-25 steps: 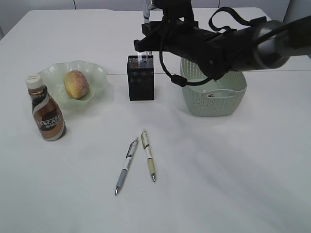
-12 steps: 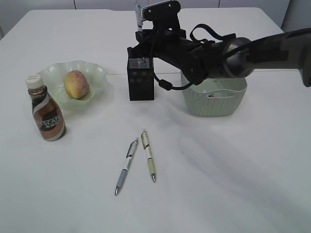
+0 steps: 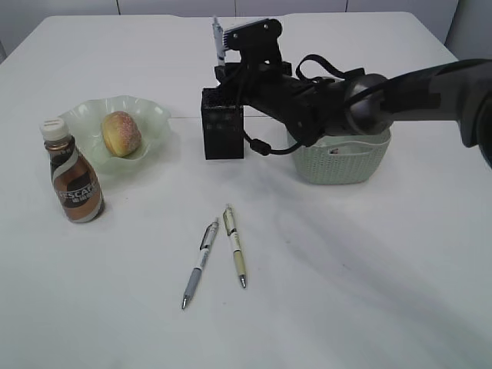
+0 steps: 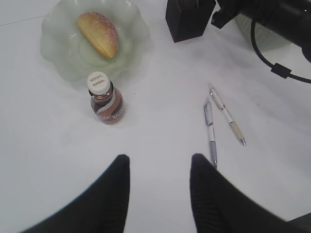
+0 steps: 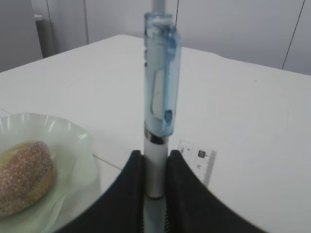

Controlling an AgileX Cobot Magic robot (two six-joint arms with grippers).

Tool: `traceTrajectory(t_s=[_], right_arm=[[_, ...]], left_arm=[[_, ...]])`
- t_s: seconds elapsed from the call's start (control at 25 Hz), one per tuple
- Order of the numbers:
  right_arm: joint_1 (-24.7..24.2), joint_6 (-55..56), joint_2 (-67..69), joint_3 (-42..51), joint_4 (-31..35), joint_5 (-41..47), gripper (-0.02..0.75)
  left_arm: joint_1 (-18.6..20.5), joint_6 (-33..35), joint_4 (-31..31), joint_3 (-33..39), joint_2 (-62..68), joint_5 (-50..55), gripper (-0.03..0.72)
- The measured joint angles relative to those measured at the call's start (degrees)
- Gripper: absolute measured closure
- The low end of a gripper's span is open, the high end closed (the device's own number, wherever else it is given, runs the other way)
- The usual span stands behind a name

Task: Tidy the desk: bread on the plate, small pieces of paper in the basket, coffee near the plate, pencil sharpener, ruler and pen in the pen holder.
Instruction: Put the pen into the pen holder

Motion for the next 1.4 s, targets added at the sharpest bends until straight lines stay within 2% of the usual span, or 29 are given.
traceTrajectory(t_s=[0.32, 0.6, 0.8, 0.96, 1.16, 1.4], right_arm=[[0.0, 0.0, 1.31, 0.0, 0.0, -0.77, 0.612], [-0.2, 0.0, 1.31, 0.0, 0.0, -1.11, 0.449], [-0.66, 0.0, 1.39, -0.93, 0.0, -0.49, 0.414], [-0.66, 0.12, 1.44, -5.43, 0.0, 8.68, 0.412], [-0.66, 1.58, -0.58, -9.9, 0.19, 26.33, 0.412], [-0.66, 2.25, -8.15, -10.61, 2.38, 37.35, 0.412]], left_arm=[[0.0, 0.0, -0.41, 0.0, 0.0, 0.0, 0.388], [0.0, 0.0, -0.62, 0.0, 0.0, 0.0, 0.388], [0.0, 0.0, -0.73, 0.0, 0.0, 0.0, 0.389], [0.0, 0.0, -0.73, 0.0, 0.0, 0.0, 0.389], [0.0, 0.0, -0.83, 0.0, 0.0, 0.0, 0.389], [0.0, 0.0, -0.48, 0.0, 0.0, 0.0, 0.389]])
